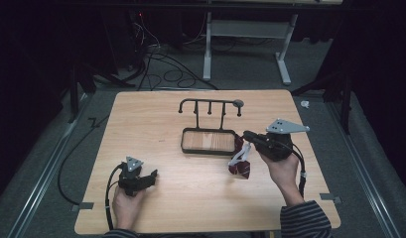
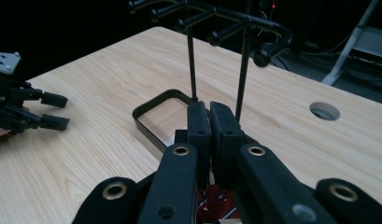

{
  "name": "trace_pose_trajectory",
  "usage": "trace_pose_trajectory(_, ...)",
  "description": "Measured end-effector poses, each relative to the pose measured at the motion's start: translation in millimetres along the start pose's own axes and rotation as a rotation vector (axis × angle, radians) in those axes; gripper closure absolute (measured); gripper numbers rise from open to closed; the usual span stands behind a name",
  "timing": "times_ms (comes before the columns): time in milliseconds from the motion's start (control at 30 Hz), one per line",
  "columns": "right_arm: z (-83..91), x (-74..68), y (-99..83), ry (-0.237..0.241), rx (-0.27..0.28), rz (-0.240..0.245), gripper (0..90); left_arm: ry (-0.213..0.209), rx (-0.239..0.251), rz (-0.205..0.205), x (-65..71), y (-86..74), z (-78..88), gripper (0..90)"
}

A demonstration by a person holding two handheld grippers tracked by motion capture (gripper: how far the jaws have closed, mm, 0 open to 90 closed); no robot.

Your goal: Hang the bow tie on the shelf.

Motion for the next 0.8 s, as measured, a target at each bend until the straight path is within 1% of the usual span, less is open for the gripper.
trace_pose_trajectory(300, 1.2, -4.7, 18.3, 0.016, 0.033, 0.011, 89.3, 0.001, 0.000, 0.000, 0.0, 0.0, -0.1, 29.8)
trace_pose_trajectory(367, 0.8, -5.0, 20.0, 0.017, 0.032, 0.016, 89.3, 0.000, 0.000, 0.000, 0.0, 0.0, 0.0, 29.8)
trace_pose_trajectory(567, -5.4, -7.8, 29.4, 0.019, 0.036, 0.030, 89.3, 0.000, 0.001, 0.002, 0.0, 0.0, -0.1, 29.8)
trace_pose_trajectory(733, -9.4, -9.1, 34.4, 0.025, 0.041, 0.028, 89.4, 0.000, 0.001, 0.002, 0.0, 0.0, -0.1, 29.8)
trace_pose_trajectory(800, -11.5, -9.9, 39.2, 0.030, 0.048, 0.032, 89.3, -0.001, 0.001, 0.003, 0.1, 0.0, 0.0, 29.8)
Point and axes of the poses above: each handheld gripper's, and its own axes: z roughly backward along the jaws, y roughly out of its top, x roughly to its right, the point moved 7 cm from there along -z, roughly forward along the jaws, and after that the axes turned 3 degrees about y, right-handed, at the moved point
